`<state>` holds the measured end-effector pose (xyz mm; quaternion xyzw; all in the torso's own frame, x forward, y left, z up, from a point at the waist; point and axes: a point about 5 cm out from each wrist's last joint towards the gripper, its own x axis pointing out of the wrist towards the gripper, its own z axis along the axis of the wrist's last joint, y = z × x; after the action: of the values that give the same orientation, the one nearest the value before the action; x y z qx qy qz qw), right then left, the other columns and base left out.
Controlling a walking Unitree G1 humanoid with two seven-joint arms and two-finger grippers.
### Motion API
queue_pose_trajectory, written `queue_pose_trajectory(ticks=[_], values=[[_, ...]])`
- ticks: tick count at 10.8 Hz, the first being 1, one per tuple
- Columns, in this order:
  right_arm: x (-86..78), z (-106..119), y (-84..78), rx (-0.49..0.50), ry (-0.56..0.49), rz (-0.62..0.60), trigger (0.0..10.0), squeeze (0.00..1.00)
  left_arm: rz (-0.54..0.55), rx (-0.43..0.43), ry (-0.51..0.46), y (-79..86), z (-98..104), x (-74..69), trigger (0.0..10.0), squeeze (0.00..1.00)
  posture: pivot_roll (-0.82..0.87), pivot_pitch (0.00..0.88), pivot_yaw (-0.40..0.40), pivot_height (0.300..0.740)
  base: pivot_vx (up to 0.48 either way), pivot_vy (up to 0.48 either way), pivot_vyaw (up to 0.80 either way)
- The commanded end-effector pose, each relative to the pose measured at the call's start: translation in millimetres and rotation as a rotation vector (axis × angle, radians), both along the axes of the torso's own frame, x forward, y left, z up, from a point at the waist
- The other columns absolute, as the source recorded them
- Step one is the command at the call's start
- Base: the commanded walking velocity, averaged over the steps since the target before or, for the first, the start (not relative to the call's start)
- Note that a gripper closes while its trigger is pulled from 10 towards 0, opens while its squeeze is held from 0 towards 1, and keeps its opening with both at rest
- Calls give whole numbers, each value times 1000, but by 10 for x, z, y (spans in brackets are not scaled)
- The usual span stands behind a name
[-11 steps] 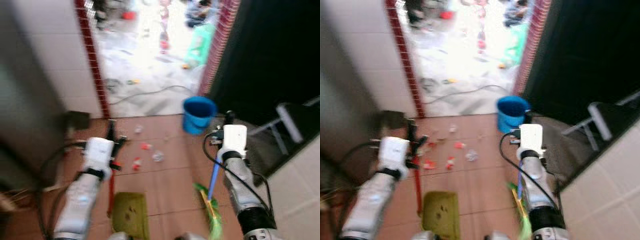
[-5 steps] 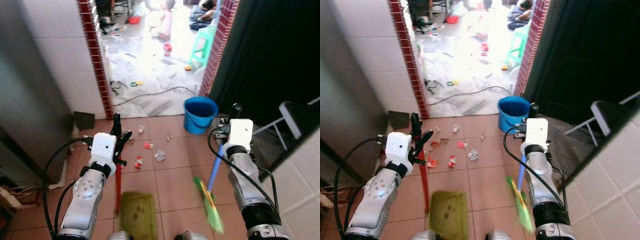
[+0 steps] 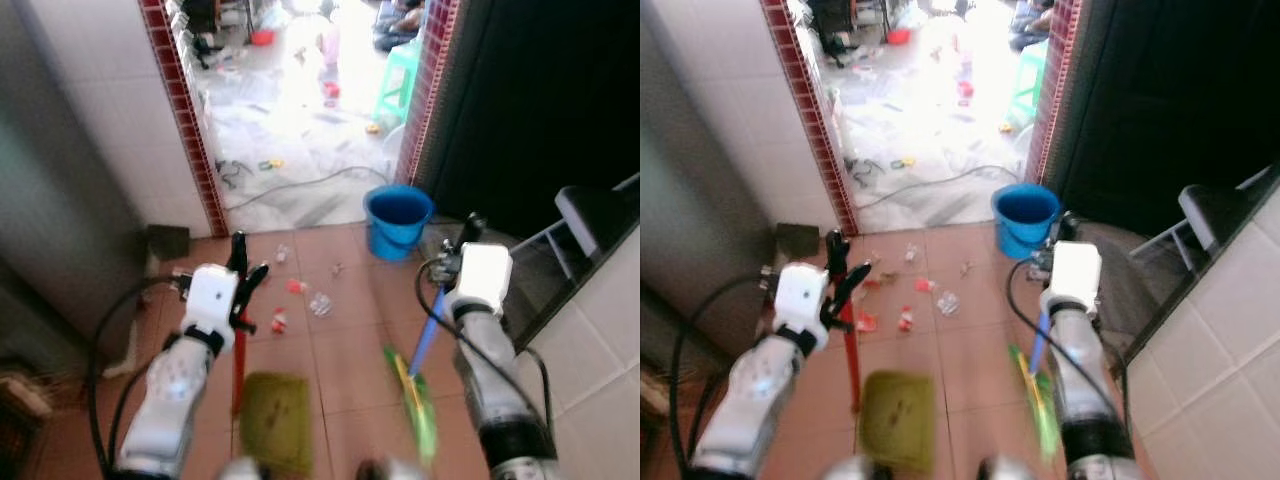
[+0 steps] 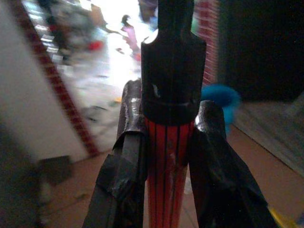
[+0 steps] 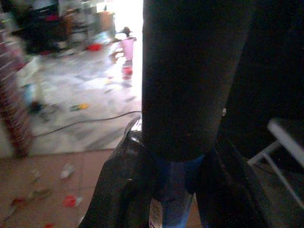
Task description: Sweep floor
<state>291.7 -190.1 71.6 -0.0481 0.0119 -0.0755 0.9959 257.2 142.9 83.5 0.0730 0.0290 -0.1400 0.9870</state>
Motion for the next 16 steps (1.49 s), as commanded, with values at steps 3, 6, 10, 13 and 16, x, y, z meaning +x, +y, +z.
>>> queue_pose_trajectory(ticks=[3, 6, 10, 13, 16], values=[[72, 143, 73, 4, -59, 46, 10000, 0, 21, -6, -35, 44, 69, 9, 10000, 0, 3, 0, 28, 740, 256, 0, 0], [189, 325, 137, -34, -116, 94, 10000, 0, 38, -10, -25, 34, 44, -33, 10000, 0, 8, 0, 9, 740, 431, 0, 0], [194, 346, 146, -65, -124, 125, 10000, 0, 45, -21, -34, 3, 59, -17, 10000, 0, 2, 0, -4, 740, 401, 150, 0], [199, 352, 142, -75, -123, 133, 10000, 0, 45, -23, -36, -11, 61, -28, 10000, 0, 2, 0, -7, 740, 334, 345, 0], [210, 368, 150, -91, -132, 143, 10000, 0, 44, -19, -68, -24, 122, -15, 10000, 0, 4, 0, -12, 740, 312, 365, 702]])
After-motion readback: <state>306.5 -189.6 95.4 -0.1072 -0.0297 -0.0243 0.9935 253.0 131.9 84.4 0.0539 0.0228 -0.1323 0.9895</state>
